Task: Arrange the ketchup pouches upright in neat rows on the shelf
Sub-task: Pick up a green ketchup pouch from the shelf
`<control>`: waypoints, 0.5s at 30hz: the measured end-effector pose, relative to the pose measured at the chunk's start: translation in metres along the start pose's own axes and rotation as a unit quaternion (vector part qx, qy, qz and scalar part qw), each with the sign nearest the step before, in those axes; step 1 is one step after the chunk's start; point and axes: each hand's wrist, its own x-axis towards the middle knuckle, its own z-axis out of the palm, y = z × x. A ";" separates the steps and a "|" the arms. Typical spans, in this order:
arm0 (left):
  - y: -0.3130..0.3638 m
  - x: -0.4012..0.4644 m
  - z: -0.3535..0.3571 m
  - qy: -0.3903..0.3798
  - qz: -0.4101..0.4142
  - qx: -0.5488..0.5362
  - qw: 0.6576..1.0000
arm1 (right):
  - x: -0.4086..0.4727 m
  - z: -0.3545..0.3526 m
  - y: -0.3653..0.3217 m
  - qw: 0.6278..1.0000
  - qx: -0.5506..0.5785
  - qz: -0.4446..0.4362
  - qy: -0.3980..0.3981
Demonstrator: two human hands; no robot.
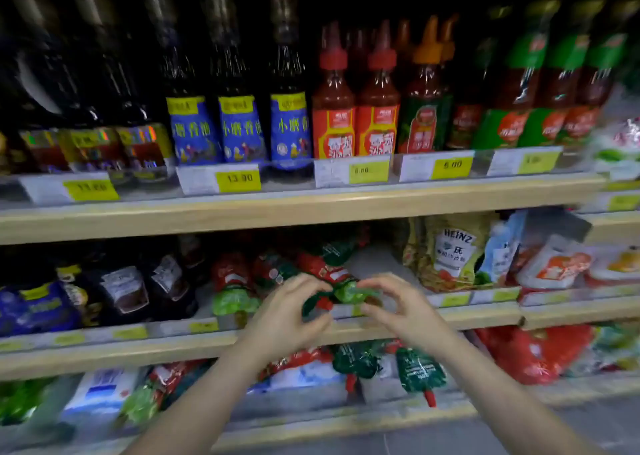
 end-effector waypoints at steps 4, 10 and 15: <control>-0.030 0.006 0.034 0.046 0.051 0.112 0.991 | 0.004 0.021 0.038 0.992 -0.105 -0.047 0.055; -0.050 -0.006 0.056 0.061 0.030 0.195 0.979 | 0.001 0.042 0.059 0.974 -0.219 -0.007 0.053; -0.061 -0.023 0.038 0.107 0.051 0.275 0.954 | 0.007 0.058 0.045 0.974 -0.203 -0.028 0.097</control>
